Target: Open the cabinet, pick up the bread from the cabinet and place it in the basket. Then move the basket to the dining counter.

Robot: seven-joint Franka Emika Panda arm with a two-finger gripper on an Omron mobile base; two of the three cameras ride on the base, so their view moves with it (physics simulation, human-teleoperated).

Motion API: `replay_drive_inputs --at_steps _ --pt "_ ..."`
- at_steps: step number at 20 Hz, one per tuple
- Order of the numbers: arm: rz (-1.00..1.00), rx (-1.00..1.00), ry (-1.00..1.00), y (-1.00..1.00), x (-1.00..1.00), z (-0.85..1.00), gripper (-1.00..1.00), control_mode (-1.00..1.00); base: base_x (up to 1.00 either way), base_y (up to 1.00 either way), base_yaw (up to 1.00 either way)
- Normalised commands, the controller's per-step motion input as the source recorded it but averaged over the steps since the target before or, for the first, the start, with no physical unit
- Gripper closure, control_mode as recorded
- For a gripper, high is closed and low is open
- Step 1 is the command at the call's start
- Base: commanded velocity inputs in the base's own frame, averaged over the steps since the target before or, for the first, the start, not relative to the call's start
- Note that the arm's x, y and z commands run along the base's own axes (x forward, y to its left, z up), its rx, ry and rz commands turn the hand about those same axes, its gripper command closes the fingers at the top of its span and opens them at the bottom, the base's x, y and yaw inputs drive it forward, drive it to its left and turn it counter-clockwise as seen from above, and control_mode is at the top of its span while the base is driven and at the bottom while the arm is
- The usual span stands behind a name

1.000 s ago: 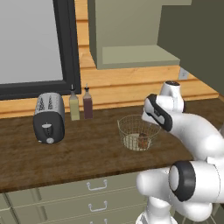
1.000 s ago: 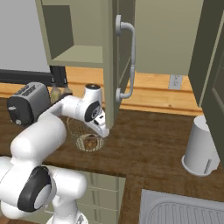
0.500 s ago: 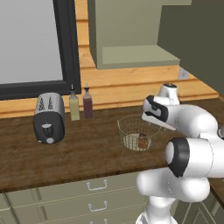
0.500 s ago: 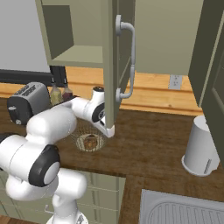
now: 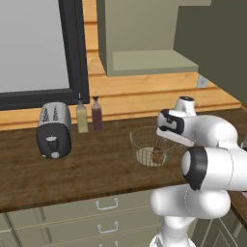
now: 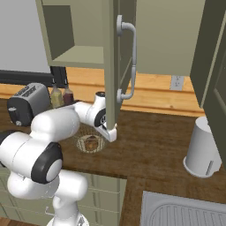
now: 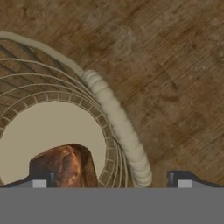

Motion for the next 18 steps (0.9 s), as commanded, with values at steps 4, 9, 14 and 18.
replay_drive_inputs --at_steps 4,9,14,18 --pt "0.00 0.00 -0.03 0.00 -0.04 -0.20 -1.00 -1.00 0.00 0.00 0.00" --pt "0.00 0.00 -0.06 0.01 -0.15 -0.06 -1.00 -1.00 0.00 0.00 0.00" --pt "0.00 0.00 -0.03 0.06 -0.14 0.00 -1.00 -1.00 0.00 0.00 0.00" --pt "0.00 0.00 0.00 0.23 0.05 0.00 -1.00 -1.00 0.00 0.00 0.00"
